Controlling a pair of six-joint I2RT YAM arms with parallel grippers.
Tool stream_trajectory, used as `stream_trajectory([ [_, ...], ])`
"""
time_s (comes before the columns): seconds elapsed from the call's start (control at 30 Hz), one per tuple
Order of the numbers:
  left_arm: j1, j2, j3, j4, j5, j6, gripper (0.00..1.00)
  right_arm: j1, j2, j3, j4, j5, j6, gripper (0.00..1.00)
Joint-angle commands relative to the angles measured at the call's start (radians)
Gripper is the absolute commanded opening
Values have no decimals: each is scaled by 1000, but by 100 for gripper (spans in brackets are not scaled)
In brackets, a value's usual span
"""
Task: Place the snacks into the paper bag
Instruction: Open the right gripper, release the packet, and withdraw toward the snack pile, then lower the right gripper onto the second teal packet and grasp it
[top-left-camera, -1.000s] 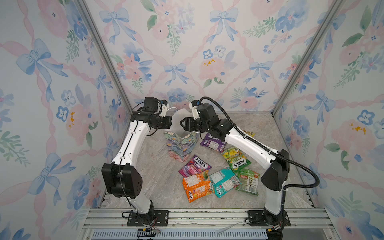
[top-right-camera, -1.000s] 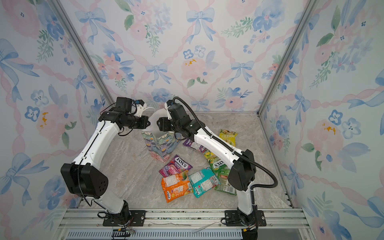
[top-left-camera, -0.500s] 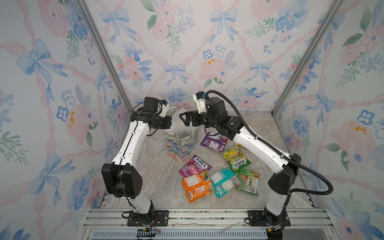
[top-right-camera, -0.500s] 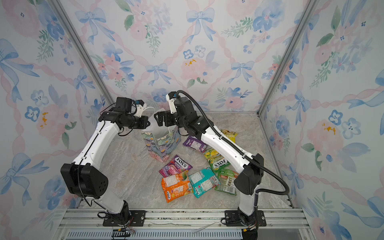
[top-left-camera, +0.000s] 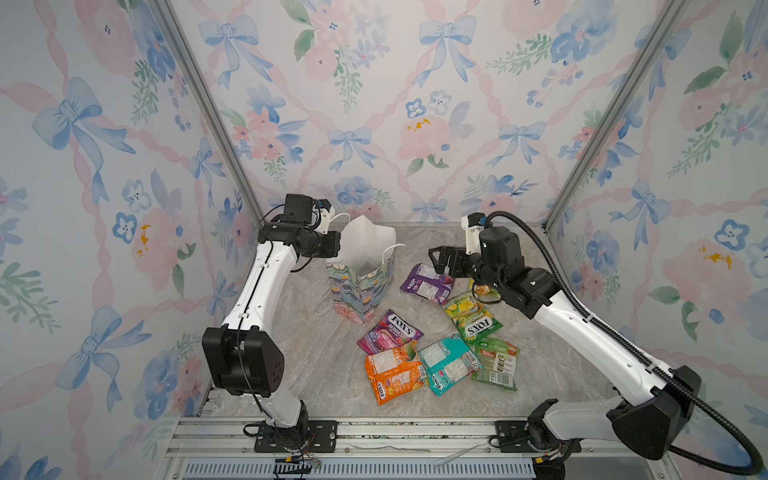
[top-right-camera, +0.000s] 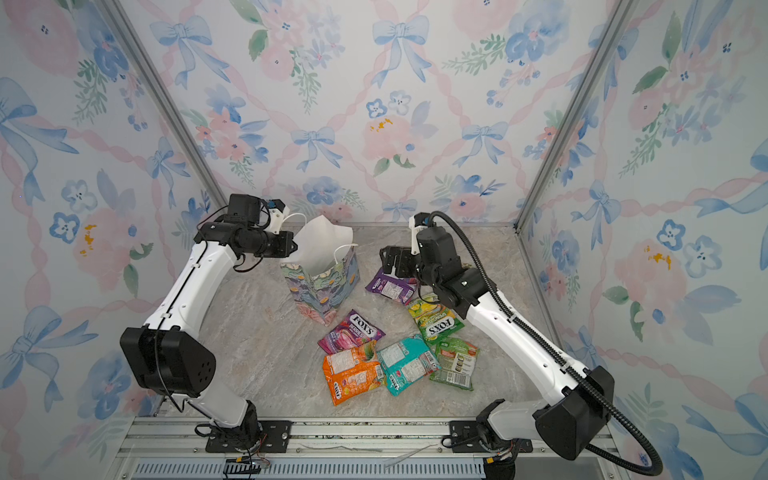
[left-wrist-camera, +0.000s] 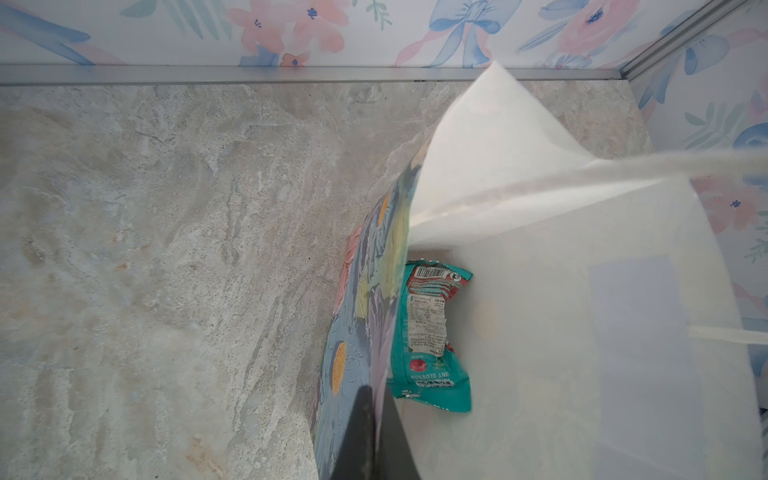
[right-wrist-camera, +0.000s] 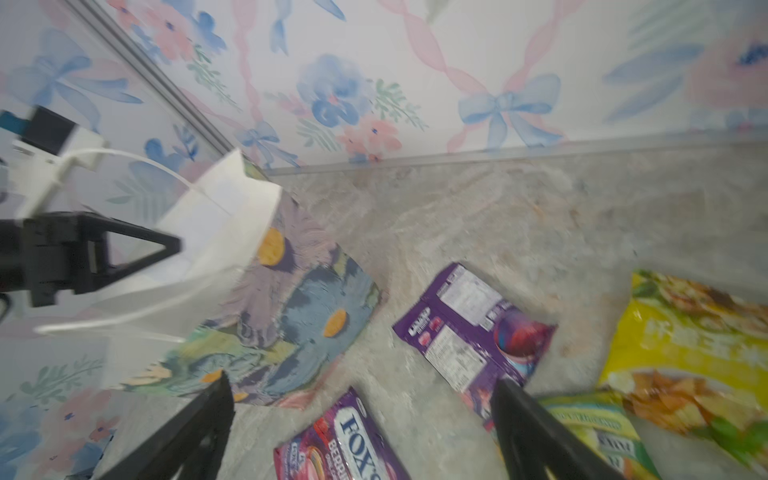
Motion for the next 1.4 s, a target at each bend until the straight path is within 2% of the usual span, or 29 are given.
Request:
stream_trajectory([
  [0.0,7,-13,6,-15,2,10,0,-1,-78,-146,-109,23,113,100],
  [0.1,8,-8,8,-14,0,10,0,23,-150,-278,-154,8,237,96],
  [0.33,11,-4,8,-15,2,9,0,213,-266,-533,-186,16,550,89],
  [0.53,11,-1,6,-14,6,10,0,327,-356,-684,-162,7,750,84],
  [0.73,15,-4,2,-15,6,10,0,385,-382,-773,-111,-11,837,81],
  [1.37,14,-5,3,-15,13,9,0,349,-363,-952,190,14,955,73],
])
